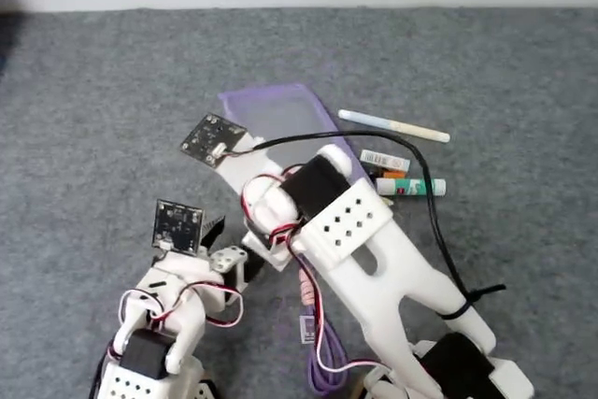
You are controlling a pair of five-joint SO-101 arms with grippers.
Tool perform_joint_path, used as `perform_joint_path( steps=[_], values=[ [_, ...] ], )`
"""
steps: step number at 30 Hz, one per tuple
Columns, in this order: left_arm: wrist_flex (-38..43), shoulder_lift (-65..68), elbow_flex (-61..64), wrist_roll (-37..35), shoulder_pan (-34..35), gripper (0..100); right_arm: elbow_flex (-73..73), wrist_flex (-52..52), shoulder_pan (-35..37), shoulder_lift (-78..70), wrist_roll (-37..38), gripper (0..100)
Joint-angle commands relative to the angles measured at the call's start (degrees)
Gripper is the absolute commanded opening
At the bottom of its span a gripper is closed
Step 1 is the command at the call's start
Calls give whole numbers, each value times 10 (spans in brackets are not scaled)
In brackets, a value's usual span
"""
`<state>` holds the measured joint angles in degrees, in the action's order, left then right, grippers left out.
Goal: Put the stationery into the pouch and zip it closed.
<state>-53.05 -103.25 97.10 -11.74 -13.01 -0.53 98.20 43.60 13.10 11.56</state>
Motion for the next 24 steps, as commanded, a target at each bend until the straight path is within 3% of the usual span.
perform_joint_path(
  steps=[1,11,17,24],
  values=[
    [-37,-4,-31,25,58,267,-23,0,-26,21,-2,10],
    [-61,-4,-50,55,185,267,-220,-73,-24,-12,-213,16],
    [-61,-4,-50,55,232,267,-229,-142,-7,-107,-255,16],
    [-61,-4,-50,55,232,267,-229,-172,-6,-181,-270,17]
  ],
)
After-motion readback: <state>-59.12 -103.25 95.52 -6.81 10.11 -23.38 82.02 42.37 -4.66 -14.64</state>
